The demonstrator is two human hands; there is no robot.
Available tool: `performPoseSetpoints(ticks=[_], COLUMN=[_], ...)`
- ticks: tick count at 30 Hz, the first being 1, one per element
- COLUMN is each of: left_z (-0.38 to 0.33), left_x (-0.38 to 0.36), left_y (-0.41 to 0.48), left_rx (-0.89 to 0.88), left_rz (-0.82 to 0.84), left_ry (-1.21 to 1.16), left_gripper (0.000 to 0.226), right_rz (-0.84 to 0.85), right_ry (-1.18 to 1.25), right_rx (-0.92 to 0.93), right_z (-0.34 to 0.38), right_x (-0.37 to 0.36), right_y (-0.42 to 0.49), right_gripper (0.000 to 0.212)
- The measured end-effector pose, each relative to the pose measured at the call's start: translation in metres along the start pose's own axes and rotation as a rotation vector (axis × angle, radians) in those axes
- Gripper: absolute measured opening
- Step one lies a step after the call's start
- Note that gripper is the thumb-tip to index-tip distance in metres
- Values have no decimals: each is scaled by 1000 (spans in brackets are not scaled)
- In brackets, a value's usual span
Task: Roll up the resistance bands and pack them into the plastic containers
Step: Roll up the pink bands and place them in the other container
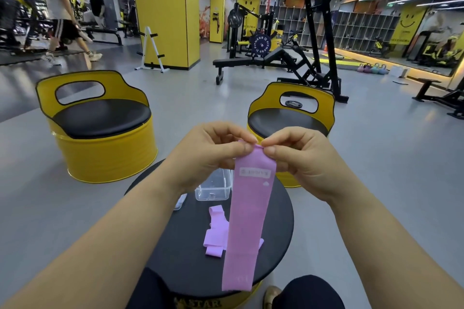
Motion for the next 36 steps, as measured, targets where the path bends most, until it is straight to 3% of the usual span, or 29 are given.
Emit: performPoseSetpoints(ticks=[7, 11, 22, 26, 30, 33, 36], left_z=[8, 11, 23, 30, 20, 13, 8], left_x=[-4, -1, 14, 16, 15, 11, 9], left_y=[-2, -3, -4, -2, -2, -4, -5], left_rx=[2, 20, 138, 186, 97, 35, -2], left_rz=[62, 63, -97, -164, -275, -312, -346], left_ry=[-13, 49, 139, 261, 451, 527, 597], left_gripper=[25, 7, 7, 12, 10, 3, 7], right_rz=[30, 62, 96, 136, 47, -60, -112], right_ry=[-50, -62, -305, -480, -323, -240, -264], right_rx=[18, 32, 87, 101, 32, -21, -15], right_z=[-3, -2, -5, -10, -20, -29, -32], right_x=[-3, -9, -6, -4, 2, 9, 11], right_y=[-2, -1, 0, -3, -7, -9, -10], right_gripper=[12, 14, 30, 22, 11, 27, 20])
Point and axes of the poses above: each hand's wrist, its own y-axis towards the middle knuckle, its own x-axis out of the back of the hand, z = x × y, the point moved 10 cm from there along y, towards the middle knuckle, and after that the axes turned 12 degrees about x, right-handed, at the moved point
